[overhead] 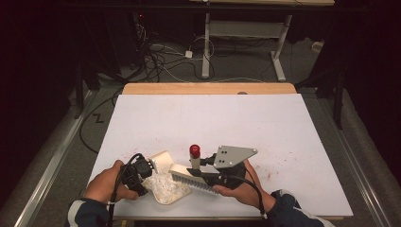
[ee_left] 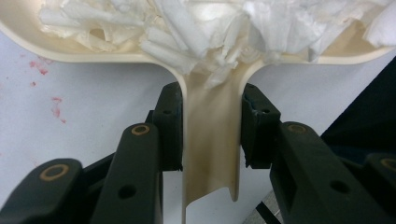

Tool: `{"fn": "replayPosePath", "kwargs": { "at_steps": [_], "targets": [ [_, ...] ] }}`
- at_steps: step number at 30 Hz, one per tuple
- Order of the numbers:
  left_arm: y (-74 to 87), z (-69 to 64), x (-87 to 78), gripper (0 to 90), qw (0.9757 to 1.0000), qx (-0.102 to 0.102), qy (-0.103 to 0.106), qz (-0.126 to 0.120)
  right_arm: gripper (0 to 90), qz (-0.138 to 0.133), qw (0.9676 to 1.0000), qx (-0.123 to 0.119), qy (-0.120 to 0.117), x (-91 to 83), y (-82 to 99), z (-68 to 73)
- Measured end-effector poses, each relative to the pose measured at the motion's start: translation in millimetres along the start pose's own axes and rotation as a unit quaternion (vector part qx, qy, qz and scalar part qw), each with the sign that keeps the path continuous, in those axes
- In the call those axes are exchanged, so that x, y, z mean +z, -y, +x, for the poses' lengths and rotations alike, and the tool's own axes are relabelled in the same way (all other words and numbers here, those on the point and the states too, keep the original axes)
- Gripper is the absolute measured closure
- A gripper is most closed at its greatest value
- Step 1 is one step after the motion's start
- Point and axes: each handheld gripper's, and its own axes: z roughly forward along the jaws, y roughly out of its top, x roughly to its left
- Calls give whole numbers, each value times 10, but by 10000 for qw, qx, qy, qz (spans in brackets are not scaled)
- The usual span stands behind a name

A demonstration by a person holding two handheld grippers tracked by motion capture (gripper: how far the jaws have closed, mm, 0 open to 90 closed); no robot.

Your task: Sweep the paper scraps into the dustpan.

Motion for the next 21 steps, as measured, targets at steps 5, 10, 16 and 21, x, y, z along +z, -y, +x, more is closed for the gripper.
{"fn": "replayPosePath", "kwargs": {
  "at_steps": [5, 10, 16, 21],
  "targets": [
    [5, 2, 4, 627, 10000, -13, 9, -8, 710, -54, 9997, 56, 224, -150, -23, -120],
    [14, 8, 23, 626, 10000, -53, 15, -8, 710, 62, 9992, 120, 384, -224, 12, -204],
    [44, 16, -5, 626, 10000, -49, 1, -16, 710, 280, 9986, 85, 445, -206, 66, -230],
    [98, 48, 2, 626, 9996, -201, 19, -177, 710, 272, 9983, 117, 506, -271, 77, -285]
  ]
}}
